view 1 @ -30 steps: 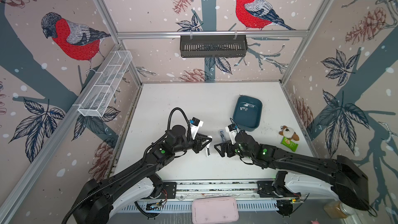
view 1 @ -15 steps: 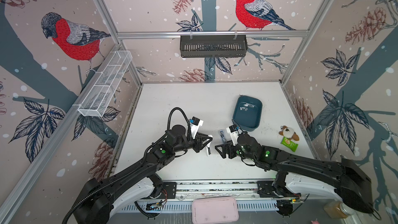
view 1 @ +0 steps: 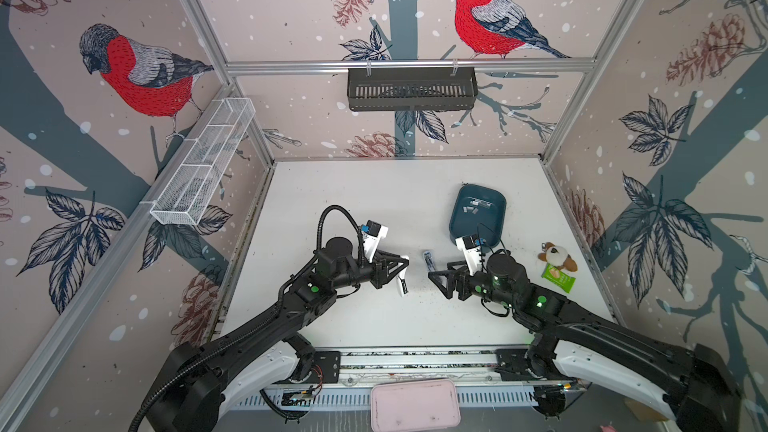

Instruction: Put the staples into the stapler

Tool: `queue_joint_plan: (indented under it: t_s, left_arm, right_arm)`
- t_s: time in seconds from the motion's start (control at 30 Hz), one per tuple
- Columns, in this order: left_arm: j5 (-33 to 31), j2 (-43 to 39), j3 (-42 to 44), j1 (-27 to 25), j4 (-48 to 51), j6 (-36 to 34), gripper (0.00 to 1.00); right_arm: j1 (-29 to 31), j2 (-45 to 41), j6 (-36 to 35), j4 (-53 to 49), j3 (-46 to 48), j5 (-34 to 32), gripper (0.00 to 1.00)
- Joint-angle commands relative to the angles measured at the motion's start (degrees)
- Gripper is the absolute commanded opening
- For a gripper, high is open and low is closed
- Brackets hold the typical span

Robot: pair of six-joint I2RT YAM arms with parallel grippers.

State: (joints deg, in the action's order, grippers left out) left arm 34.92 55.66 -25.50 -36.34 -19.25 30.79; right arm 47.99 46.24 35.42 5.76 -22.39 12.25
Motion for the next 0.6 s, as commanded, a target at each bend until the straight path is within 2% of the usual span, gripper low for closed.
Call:
queue_joint_plan:
  t_s: [0.0,0.3,0.57]
  left_arm:
    - [5.79,0.65,-0.27,1.31,-7.81,2.37,0.24]
    - [14.16,4.21,-2.09,2.78,-14.92,7.14,0.24]
    - [15.54,4.70,-2.98,2.77,-20.04,10.59,0.24]
  right_arm:
    - [-2.43,-1.05,-3.21,2.49,-0.29,9.00,0.90]
    - [-4.92,0.96,-2.43,10.01,-1.13,25.67,0.81]
    - [-4.44,3.55,-0.29,17.39,-1.80,28.81,0.70]
